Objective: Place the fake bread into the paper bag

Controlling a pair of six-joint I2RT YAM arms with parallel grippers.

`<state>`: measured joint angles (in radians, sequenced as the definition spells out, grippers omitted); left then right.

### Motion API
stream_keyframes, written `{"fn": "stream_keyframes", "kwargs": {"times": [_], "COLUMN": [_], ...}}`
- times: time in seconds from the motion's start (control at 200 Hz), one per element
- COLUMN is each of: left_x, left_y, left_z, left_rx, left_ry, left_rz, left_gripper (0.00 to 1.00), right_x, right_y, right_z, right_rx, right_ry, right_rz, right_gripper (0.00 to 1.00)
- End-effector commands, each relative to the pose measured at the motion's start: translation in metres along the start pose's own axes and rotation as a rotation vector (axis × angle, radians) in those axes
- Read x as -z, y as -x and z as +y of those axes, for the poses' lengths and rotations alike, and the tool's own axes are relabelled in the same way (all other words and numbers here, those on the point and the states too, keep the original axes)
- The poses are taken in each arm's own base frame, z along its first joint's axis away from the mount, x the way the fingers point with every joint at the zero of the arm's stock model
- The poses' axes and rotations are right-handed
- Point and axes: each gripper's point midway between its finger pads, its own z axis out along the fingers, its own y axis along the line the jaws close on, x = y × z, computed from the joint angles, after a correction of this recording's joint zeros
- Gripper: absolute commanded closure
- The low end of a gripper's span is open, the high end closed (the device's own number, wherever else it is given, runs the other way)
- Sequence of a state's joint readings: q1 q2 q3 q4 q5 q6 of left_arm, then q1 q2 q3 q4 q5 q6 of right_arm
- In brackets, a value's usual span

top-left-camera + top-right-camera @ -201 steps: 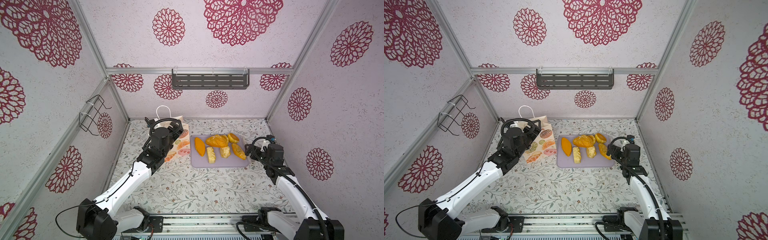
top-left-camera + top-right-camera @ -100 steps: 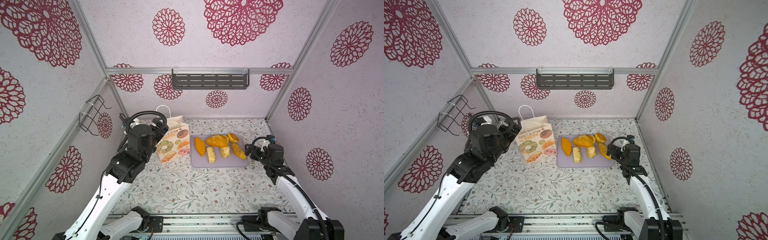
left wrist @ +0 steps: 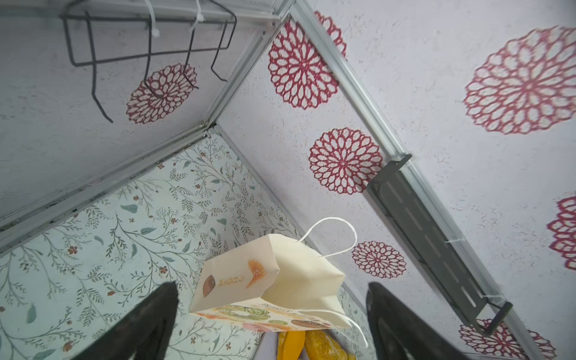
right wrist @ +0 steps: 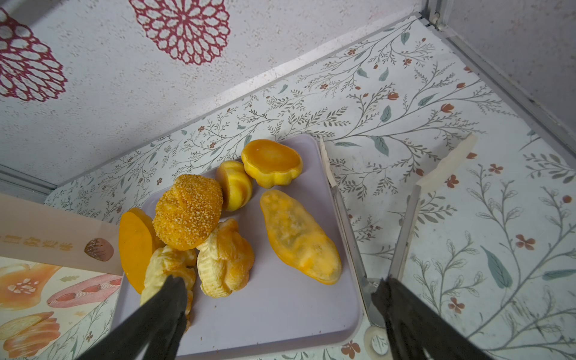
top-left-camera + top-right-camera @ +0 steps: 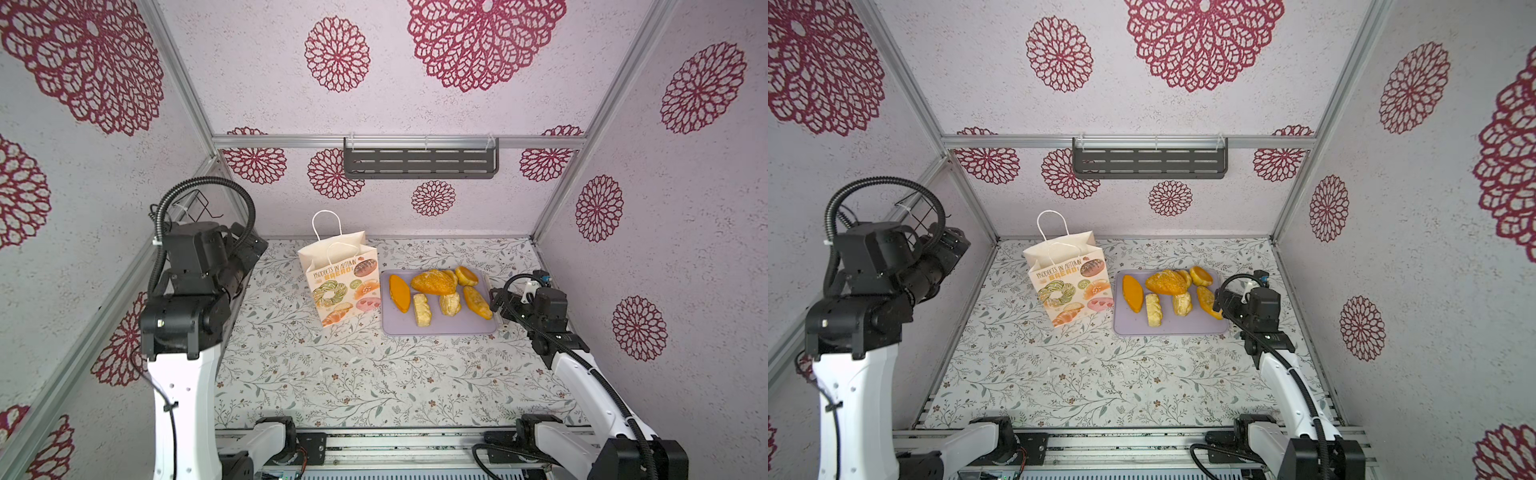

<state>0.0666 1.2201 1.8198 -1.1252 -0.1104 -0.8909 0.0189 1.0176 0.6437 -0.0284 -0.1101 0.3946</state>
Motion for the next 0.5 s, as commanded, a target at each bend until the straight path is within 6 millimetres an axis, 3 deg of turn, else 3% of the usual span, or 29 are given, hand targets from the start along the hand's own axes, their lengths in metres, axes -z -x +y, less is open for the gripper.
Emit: {"fn": "stream_keyframes", "kwargs": {"times": [0.0, 0.28, 0.495], "left_x": [-0.045, -0.095, -0.111], "left_y": [-0.059, -0.074, -0.086], "left_z": [0.005, 0.007, -0.006], "left_rx": [-0.034, -0.012, -0.052], "left_ry": [-0.008, 0.03, 0.026], "left_rz": [0.325, 0.405, 0.451], "left_gripper": [0.03, 0.03, 0.03], "right_x": [0.005, 0.005, 0.004], "right_y": [0.009, 0.009, 0.006], "right_z": [0.007, 0.005, 0.003], "right_rx": [0.004, 0.018, 0.017], "right_ry": [0.018, 0.004, -0.002], "right_rz": [-0.022, -0.019, -0.014], "right_gripper": [0.01, 0.01, 0.01]}}
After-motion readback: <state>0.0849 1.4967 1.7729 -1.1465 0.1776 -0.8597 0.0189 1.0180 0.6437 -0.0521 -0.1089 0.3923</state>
